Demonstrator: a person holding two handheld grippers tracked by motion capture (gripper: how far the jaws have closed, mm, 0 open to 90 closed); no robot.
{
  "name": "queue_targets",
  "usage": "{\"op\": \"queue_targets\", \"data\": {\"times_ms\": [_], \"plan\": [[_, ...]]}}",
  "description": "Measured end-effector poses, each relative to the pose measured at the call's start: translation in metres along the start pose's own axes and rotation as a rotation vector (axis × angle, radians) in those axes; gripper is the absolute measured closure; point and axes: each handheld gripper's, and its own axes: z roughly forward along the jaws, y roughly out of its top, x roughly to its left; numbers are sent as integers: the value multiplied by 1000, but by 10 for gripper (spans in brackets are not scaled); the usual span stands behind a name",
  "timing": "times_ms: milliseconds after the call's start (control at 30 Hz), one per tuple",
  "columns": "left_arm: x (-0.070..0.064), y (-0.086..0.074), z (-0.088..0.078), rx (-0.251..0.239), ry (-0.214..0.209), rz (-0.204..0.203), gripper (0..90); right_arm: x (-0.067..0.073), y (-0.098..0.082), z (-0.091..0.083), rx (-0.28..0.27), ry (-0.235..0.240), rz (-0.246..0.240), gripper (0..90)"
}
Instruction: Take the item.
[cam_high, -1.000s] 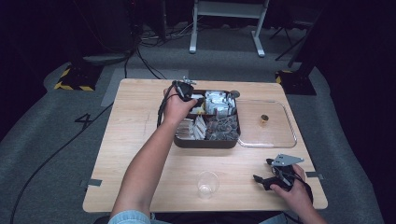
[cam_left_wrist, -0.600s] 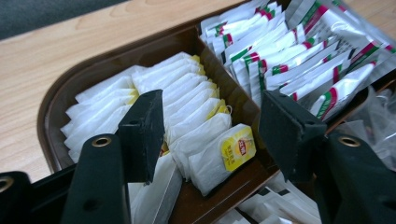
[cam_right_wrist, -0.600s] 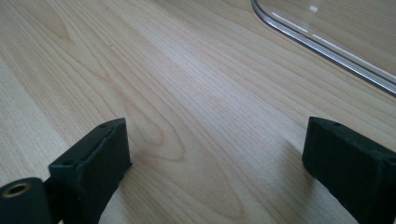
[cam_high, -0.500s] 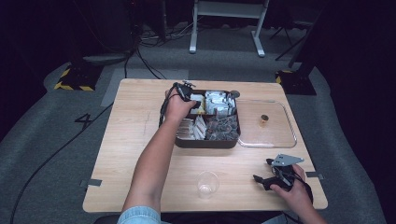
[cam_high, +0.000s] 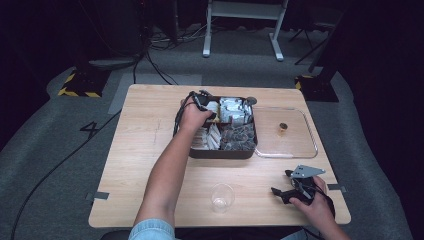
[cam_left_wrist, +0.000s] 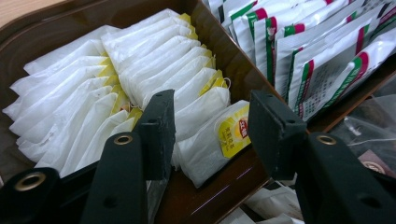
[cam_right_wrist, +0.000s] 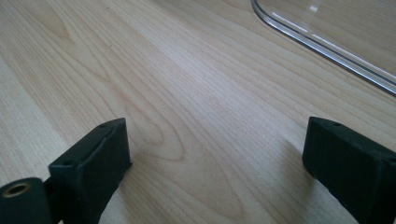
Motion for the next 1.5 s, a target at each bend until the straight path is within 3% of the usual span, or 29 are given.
{"op": "queue_targets", "data": {"times_ms": [333,600,667,767,900,1233,1500], "plan": [[-4,2,7,57,5,37,623,0,0,0,0,1,-2,76],[-8,3,7,108,6,84,876,0,0,0,0,3,-4,76],[-9,3,7,111,6,99,898,0,0,0,0,3,-4,76],[-9,3,5,102,9,132,900,0,0,0,0,3,-4,76],[-7,4,-2,80,12,139,900,0,0,0,0,3,-4,76],[3,7,-24,-2,-8,113,900,0,0,0,-1,4,-2,76],[3,10,-44,-72,-30,108,900,0,0,0,-2,5,0,76]]}}
